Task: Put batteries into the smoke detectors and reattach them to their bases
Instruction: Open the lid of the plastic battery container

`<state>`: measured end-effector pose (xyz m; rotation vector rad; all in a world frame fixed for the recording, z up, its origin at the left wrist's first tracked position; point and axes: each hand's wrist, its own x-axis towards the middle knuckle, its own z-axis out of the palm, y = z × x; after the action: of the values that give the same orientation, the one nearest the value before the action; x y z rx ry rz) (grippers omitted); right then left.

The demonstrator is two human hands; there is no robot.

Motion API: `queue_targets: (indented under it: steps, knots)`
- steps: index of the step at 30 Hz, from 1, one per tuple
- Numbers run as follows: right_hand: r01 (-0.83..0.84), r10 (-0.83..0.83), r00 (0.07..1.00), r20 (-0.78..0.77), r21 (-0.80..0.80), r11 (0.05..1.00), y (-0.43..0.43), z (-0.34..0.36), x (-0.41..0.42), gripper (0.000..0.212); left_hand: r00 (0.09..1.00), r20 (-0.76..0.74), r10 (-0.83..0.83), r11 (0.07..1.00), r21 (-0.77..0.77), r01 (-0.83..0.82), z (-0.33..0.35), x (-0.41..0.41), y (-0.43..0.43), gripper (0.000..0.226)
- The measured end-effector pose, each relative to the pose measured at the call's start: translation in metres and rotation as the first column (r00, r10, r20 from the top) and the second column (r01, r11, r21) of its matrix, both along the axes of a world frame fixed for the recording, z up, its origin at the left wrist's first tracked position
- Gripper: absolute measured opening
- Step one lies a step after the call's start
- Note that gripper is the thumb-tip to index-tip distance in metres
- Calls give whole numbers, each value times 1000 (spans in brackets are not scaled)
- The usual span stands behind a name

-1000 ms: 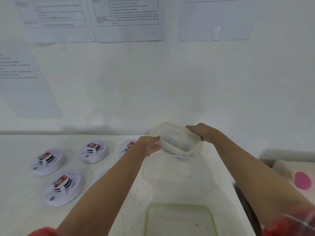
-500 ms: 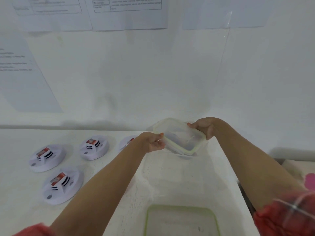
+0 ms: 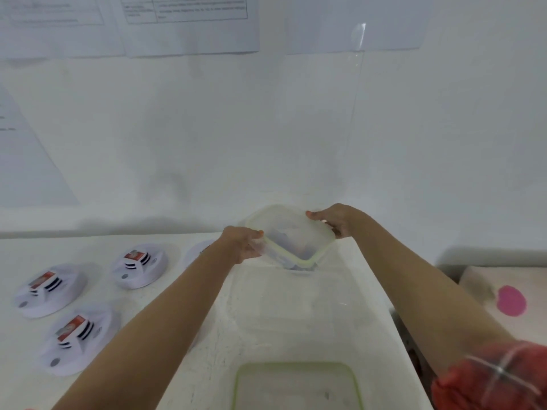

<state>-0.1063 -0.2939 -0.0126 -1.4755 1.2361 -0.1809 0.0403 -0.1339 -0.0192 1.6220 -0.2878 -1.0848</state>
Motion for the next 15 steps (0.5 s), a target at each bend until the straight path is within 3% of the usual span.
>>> queue_targets:
  steps: [2, 4, 5, 7, 9, 12, 15]
  knots:
    - [-14, 9, 998, -68, -67, 998, 5, 3, -12, 53, 997, 80, -6, 1000, 19, 5, 5, 3, 3, 16]
    - [-65, 62, 988, -145, -16, 998, 15, 10, -28, 58, 975, 223, -8, 999, 48, -3, 9, 7, 4, 22]
    - [-94, 100, 982, -161, 42, 995, 20, 15, -36, 65, 968, 250, -2, 999, 32, -6, 9, 9, 6, 36]
    - [-140, 160, 977, -142, 143, 980, 30, 21, -47, 73, 983, 185, 5, 999, -41, 3, 9, 9, 5, 54]
    - [-145, 160, 985, -63, 193, 970, 39, 20, -51, 62, 992, 129, -9, 996, -86, 20, 12, 4, 6, 49]
    - [-70, 71, 997, 1, 137, 988, 45, 16, -50, 29, 998, 56, -22, 995, -94, 27, 17, 0, 11, 8]
    - [94, -99, 990, 95, 56, 994, 40, 13, -52, 22, 992, 65, -111, 994, -7, 112, 15, 4, 16, 5]
